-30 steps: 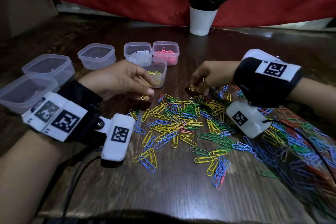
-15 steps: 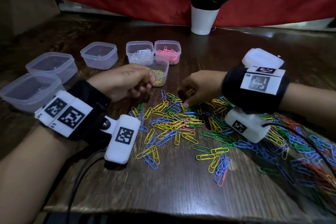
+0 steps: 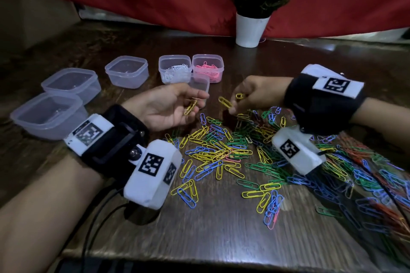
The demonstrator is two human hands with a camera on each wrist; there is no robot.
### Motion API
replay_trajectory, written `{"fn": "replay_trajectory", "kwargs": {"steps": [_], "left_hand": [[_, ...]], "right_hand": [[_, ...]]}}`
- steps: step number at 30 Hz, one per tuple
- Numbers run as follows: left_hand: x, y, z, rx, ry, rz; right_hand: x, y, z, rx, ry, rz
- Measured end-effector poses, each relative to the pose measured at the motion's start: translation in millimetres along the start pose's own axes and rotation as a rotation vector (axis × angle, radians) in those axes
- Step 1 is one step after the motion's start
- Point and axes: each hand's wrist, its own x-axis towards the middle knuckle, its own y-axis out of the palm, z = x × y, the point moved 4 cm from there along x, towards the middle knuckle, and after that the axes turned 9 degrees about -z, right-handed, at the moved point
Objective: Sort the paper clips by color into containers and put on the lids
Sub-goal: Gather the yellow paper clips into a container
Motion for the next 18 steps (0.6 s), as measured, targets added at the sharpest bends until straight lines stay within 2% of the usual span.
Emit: {"fn": "replay_trajectory", "kwargs": {"steps": [3,6,8,11,15,18], "left_hand": [[1.7,4.7,5.5,-0.105,-0.055,0.036],[1.0,11.0,10.1,-0.254,-0.086,0.101],[-0.3,14.5,11.0,-0.31,-0.096,0.159],[-0.2,14.9,10.8,-0.356,-0.108,0.132],[0.3,16.0,12.4,-0.419,-0.097,0.081],[0.9,18.8,14.0,-0.472,-0.072,0.101]], "right_hand": [[1.0,-0.3,21.9,0.235,-0.042,0.045],[6.1,10.8,39.8,0.323,-0.04,0.105],[8.3,15.2,44.6,0.258,-0.021,0.08],[5.7,8.9,46.9,0.12,-0.031,-0.002],[6.5,-3.9,51.2,0.259,0.001,-0.11],[4.1,5.8,66.4,0.048,-0.09,-0.095]]}}
